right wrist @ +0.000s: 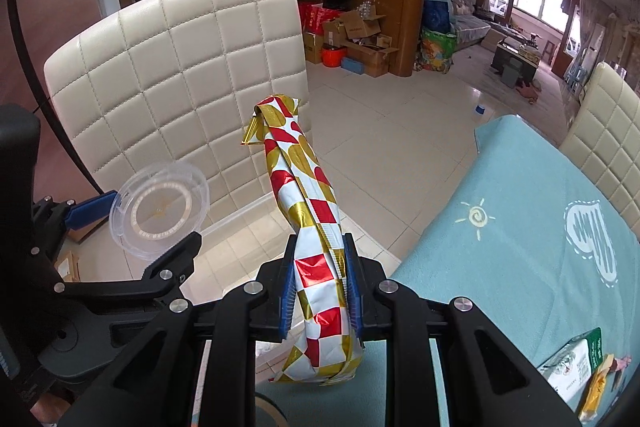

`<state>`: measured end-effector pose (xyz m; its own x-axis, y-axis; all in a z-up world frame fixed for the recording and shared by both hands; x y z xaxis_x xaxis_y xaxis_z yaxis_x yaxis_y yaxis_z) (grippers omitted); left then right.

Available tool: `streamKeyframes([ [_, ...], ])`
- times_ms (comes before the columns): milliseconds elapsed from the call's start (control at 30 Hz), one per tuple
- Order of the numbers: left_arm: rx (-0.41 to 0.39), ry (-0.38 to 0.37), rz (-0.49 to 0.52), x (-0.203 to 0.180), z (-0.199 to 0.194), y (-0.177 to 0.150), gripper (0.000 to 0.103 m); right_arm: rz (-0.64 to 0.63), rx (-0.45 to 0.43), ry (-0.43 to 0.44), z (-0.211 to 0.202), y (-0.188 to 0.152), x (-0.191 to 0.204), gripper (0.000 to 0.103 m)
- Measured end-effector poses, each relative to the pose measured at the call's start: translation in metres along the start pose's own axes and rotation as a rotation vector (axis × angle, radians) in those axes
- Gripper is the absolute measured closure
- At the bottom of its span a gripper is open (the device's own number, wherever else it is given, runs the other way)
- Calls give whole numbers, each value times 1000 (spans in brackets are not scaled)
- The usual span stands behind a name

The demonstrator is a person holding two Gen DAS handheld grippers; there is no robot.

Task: Collect trash
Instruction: 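Carry the lid and foil wrapper over the bin and open the left tool, then open the right tool over the bin to drop the foil wrapper, then move both open tools back over the table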

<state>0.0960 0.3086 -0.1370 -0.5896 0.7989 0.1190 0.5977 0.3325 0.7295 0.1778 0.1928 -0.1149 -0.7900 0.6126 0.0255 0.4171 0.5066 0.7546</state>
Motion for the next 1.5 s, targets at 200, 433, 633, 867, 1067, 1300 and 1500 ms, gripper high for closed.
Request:
streamKeyframes([
  [200,29,27,-26,8,13,-5,8,1,24,6,15,-4,-2,82],
  [433,60,61,-43,21,20,-14,7,-17,48,38,31,-7,13,81],
  [633,76,88,-69,35,19,-22,7,-39,46,63,35,-6,28,81],
  [867,81,100,-94,45,15,-26,7,-27,44,73,31,-4,30,32],
  [1067,70,90,-91,44,4,-26,7,-30,53,53,20,-8,28,32],
  [1300,37,55,-66,28,-16,-17,7,-8,49,11,-7,-14,12,32],
  [1500,2,14,-28,5,-38,-11,7,37,23,-50,-41,-25,-13,32],
])
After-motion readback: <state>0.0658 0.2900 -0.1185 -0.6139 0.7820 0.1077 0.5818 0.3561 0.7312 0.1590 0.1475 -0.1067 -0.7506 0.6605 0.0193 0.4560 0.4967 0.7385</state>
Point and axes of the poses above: each gripper's, at about its wrist camera, not at the fingertips, and z roughly the way its jaws point, x to its left, y to its top, the point moved 4 cm from there along z, roughly the way its jaws point, and after that the axes turned 9 degrees about -x, right-handed, at the moved point
